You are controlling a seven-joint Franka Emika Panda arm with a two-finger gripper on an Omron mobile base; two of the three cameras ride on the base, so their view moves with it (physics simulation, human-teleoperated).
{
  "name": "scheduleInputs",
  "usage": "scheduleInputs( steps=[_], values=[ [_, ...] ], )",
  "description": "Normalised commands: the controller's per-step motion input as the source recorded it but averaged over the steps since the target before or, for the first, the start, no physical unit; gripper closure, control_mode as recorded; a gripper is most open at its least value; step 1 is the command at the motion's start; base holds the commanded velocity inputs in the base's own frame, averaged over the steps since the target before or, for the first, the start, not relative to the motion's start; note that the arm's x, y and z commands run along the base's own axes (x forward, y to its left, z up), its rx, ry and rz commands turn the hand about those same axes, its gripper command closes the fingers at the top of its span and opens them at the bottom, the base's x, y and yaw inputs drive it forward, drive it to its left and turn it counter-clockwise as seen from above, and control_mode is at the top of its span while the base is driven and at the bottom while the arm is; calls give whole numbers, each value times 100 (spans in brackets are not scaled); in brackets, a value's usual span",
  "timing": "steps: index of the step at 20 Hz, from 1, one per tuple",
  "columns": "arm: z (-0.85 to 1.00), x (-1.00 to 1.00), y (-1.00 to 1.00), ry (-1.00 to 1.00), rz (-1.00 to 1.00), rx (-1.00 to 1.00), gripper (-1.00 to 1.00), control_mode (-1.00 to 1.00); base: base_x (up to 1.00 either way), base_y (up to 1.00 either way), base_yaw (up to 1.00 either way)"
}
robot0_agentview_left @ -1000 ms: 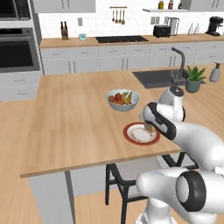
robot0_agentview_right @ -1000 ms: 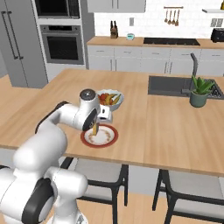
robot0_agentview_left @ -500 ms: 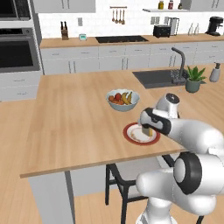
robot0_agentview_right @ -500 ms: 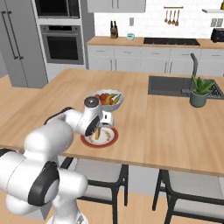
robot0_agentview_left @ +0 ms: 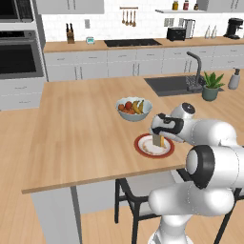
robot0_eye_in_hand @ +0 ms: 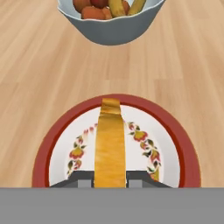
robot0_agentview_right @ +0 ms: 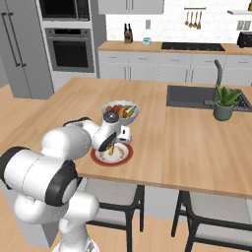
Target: Start the toaster. Once the lever pops up, take the bread to the plate on the dining counter.
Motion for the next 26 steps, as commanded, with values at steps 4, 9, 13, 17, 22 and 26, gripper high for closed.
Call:
scheduleInputs(
  steps=[4, 9, 13, 17, 22, 26],
  values=[
    [-11, 28, 0, 0, 0, 1, 100, -100, 0, 0, 0],
    [-25, 2, 0, 0, 0, 0, 100, -100, 0, 0, 0],
    [-27, 0, 0, 0, 0, 0, 100, -100, 0, 0, 0],
    [0, 0, 0, 0, 0, 0, 100, -100, 0, 0, 0],
    [0, 0, 0, 0, 0, 0, 100, -100, 0, 0, 0],
    [0, 0, 0, 0, 0, 0, -100, -100, 0, 0, 0]
  ],
)
